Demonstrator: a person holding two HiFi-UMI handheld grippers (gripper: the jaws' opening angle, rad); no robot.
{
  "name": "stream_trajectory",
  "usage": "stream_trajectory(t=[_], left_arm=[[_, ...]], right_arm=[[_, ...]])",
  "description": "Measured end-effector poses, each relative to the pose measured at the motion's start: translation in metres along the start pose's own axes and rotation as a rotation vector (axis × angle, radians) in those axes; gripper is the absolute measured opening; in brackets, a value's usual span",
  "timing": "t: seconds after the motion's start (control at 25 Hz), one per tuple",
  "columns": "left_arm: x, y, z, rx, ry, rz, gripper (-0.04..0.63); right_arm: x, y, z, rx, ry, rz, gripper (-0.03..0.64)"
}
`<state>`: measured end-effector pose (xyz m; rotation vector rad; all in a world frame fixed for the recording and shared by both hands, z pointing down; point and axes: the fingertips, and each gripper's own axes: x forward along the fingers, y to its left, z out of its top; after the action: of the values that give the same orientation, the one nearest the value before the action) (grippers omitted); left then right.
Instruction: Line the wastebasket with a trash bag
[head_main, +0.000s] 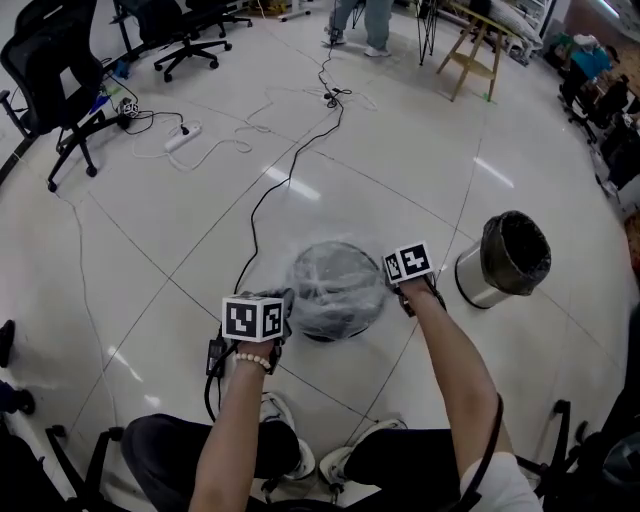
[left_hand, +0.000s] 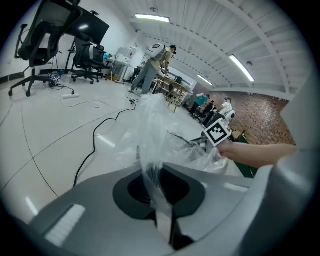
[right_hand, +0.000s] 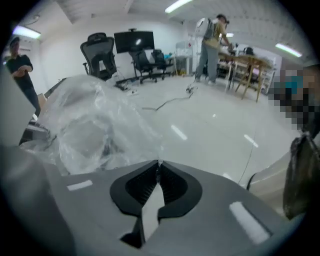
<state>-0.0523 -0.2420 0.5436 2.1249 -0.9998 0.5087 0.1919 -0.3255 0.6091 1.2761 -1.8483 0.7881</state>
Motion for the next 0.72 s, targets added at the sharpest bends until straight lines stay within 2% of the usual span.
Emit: stream_trajectory(t=[0.04, 0.08, 0.12, 0.16, 0.32, 0.4, 0.48, 0.52, 0.56, 0.6, 0.68, 0.72], left_arm=[[0.000, 0.000, -0.002, -0.009, -0.001, -0.012, 0.012], [0.000, -0.001, -0.003, -0.014, -0.002, -0.025, 0.012], [0.000, -0.003, -0.003, -0.015, -0.005, -0.034, 0.012], [0.000, -0.005, -0.003, -0.011, -0.009, -0.040, 0.012], [-0.001, -0.006, 0.000, 0.006, -0.021, -0.036, 0.012], [-0.003, -0.006, -0.001, 0.007, -0.025, -0.023, 0.012], [-0.006, -0.007, 0.001, 0.004, -0.035, -0.015, 0.012], [-0.007, -0.009, 0.003, 0.003, -0.040, -0.016, 0.012], [-0.007, -0.011, 0.004, 0.005, -0.044, -0.017, 0.012], [-0.008, -0.011, 0.005, 0.006, -0.046, -0.015, 0.014], [-0.009, -0.009, 0.004, 0.003, -0.049, -0.005, 0.041], [-0.009, -0.008, 0.003, 0.000, -0.052, 0.004, 0.080]], right_arm=[[0.008, 0.003, -0.014, 0.005, 0.060, 0.054, 0.003], [0.012, 0.005, -0.023, 0.014, 0.095, 0.101, 0.039], [0.009, 0.004, -0.026, 0.029, 0.096, 0.131, 0.133], [0.001, 0.000, -0.023, 0.045, 0.070, 0.147, 0.173], [-0.054, -0.012, 0.009, 0.065, -0.048, 0.194, 0.259], [-0.085, -0.021, 0.019, 0.051, -0.075, 0.177, 0.279], [-0.120, -0.029, 0.037, -0.010, -0.140, 0.121, 0.277], [-0.138, -0.023, 0.049, -0.073, -0.186, 0.105, 0.237], [-0.153, -0.007, 0.061, -0.150, -0.228, 0.113, 0.096], [-0.161, 0.018, 0.071, -0.227, -0.257, 0.147, 0.002], [-0.158, 0.084, 0.080, -0.347, -0.261, 0.281, 0.002], [-0.149, 0.118, 0.078, -0.396, -0.238, 0.353, 0.002]])
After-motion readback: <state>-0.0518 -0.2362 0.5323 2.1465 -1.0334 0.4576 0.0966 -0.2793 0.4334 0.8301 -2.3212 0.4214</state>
